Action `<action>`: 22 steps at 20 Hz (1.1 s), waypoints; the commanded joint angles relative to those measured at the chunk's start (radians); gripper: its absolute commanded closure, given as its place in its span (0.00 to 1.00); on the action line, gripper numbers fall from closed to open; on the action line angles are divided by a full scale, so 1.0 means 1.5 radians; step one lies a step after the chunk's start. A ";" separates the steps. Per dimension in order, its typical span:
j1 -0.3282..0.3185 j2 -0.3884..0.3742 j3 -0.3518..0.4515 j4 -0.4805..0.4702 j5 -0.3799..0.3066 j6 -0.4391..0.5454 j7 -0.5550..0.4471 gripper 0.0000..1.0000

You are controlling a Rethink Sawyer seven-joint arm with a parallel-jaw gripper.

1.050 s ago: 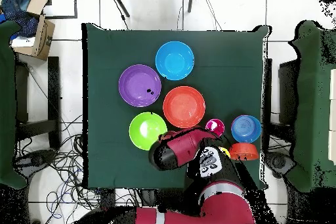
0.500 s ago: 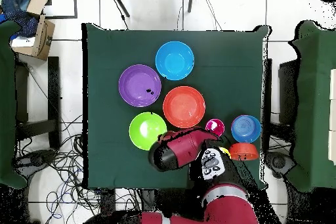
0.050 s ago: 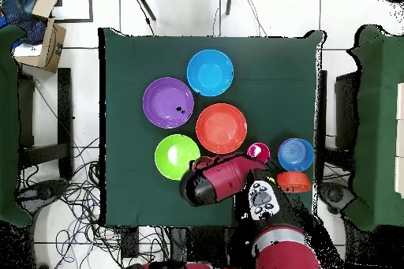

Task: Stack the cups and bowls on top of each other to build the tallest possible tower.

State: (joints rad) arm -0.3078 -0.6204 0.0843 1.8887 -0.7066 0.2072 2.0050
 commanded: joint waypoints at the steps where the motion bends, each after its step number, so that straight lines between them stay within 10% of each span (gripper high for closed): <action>1: 0.003 0.009 0.077 0.008 0.018 0.028 0.008 0.00; 22: -0.012 -0.014 0.101 0.018 0.036 0.054 -0.005 0.00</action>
State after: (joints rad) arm -0.3073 -0.6255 0.1015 1.8889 -0.7019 0.2074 2.0050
